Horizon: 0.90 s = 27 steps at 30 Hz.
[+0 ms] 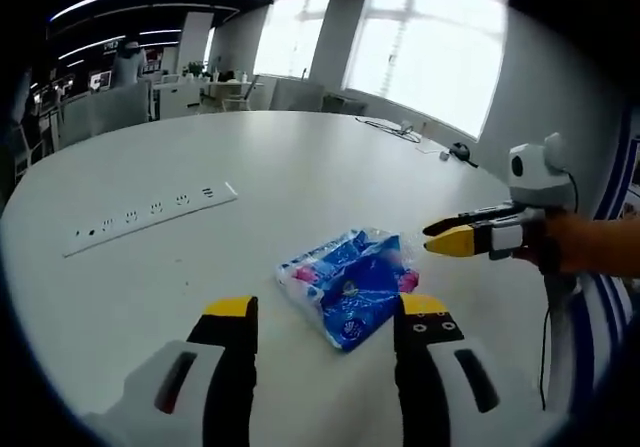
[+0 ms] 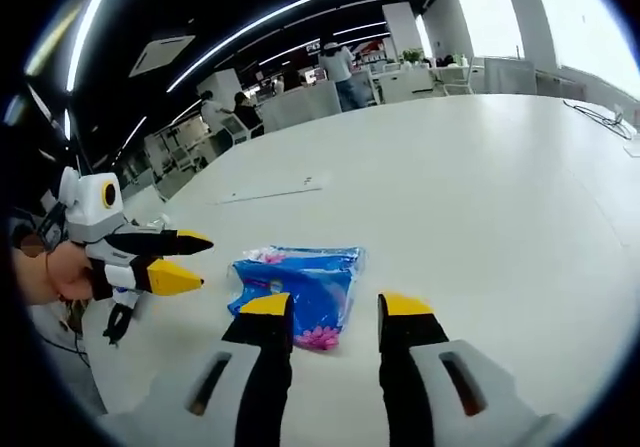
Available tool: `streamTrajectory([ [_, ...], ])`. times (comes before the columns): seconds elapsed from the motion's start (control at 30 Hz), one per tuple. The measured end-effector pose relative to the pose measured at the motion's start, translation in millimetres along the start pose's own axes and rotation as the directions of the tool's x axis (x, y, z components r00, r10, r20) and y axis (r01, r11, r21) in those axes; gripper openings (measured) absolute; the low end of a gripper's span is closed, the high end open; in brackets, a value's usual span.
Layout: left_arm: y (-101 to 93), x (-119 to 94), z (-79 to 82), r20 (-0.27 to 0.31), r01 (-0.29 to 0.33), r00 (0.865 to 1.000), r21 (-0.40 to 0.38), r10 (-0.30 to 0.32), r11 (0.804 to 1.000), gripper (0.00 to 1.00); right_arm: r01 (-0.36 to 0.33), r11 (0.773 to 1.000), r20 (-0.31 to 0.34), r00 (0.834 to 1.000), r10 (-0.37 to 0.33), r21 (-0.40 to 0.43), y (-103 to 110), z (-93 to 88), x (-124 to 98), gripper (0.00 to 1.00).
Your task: Arrange the tabletop items into an orderly group along one side of the table until the central work area is clear of visible clutter.
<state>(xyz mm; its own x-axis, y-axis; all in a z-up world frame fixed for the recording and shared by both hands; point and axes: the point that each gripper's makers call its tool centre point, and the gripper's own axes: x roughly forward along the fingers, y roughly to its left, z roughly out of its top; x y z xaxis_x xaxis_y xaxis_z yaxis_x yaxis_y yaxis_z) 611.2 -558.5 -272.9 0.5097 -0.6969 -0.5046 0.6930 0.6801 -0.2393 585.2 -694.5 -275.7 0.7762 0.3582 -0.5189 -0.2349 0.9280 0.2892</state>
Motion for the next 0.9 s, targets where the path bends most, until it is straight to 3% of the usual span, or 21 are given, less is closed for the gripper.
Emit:
streamTrajectory([
  [0.53,-7.9,-44,27.6,0.06,0.001,0.998,0.002,-0.002,1.0,0.67,-0.02,1.0,0.041,0.999,0.02,-0.005,29,18.0,-24,0.41],
  [0.9,-11.7,-86,48.3,0.118,-0.01,0.993,0.015,0.008,1.0,0.71,-0.064,0.997,0.074,0.995,0.066,-0.036,67,34.3,-41,0.42],
])
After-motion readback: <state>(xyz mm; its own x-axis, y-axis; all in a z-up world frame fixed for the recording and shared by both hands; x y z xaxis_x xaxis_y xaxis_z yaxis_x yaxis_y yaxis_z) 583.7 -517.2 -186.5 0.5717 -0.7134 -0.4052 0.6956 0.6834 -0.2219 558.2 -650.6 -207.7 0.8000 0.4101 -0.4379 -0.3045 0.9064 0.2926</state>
